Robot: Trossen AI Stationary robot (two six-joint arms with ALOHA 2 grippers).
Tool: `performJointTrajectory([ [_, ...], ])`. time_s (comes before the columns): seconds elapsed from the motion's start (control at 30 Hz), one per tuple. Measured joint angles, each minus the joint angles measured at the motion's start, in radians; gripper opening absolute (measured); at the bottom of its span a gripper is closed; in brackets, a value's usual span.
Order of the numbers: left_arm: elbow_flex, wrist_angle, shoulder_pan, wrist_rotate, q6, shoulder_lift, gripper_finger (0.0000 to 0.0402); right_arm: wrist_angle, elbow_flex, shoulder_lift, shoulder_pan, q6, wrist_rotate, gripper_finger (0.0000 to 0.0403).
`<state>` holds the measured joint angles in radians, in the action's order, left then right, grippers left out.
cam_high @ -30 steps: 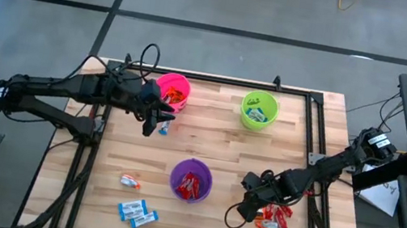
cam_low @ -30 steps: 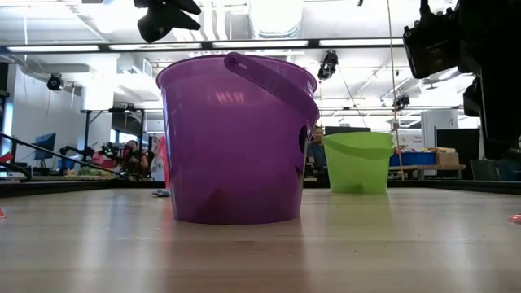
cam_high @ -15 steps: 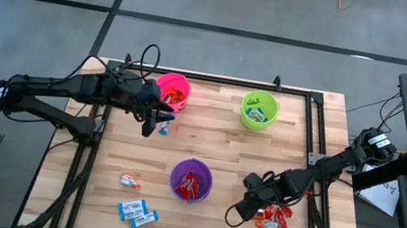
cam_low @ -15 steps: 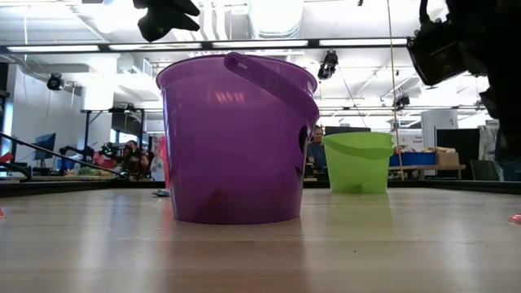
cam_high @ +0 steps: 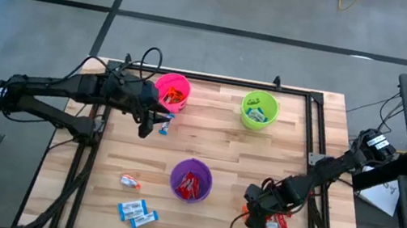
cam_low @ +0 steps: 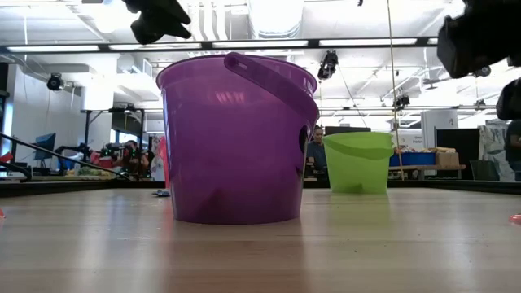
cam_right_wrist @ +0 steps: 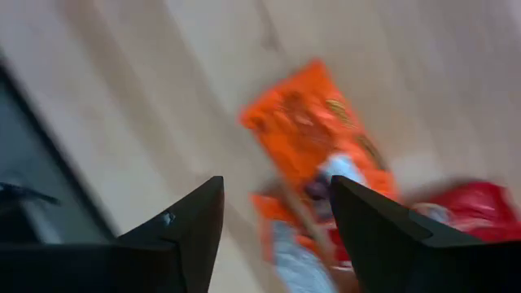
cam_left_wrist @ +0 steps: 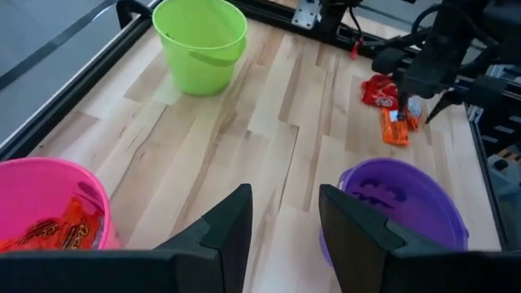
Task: Sort candy
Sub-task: Put the orange chocolate into the pink bucket
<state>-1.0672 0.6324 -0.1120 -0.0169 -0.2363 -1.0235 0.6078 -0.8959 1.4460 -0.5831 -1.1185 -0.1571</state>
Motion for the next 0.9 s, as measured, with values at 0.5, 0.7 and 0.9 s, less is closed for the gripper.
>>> performJointTrajectory([
  [0.5, 0.0, 0.045, 0.0, -0.054, -0.024, 0.129, 0.0127, 0.007, -0.003, 0.164, 0.001, 0.105, 0.016, 0.0178],
  [0.7, 0.0, 0.06, 0.0, -0.11, -0.01, 0.202, 0.0127, -0.011, -0.003, 0.16, 0.003, 0.103, 0.013, 0.0078],
  [0.9, 0.0, 0.127, 0.0, -0.169, -0.016, 0.266, 0.0127, -0.004, 0.001, 0.108, 0.014, 0.073, 0.037, 0.0016],
])
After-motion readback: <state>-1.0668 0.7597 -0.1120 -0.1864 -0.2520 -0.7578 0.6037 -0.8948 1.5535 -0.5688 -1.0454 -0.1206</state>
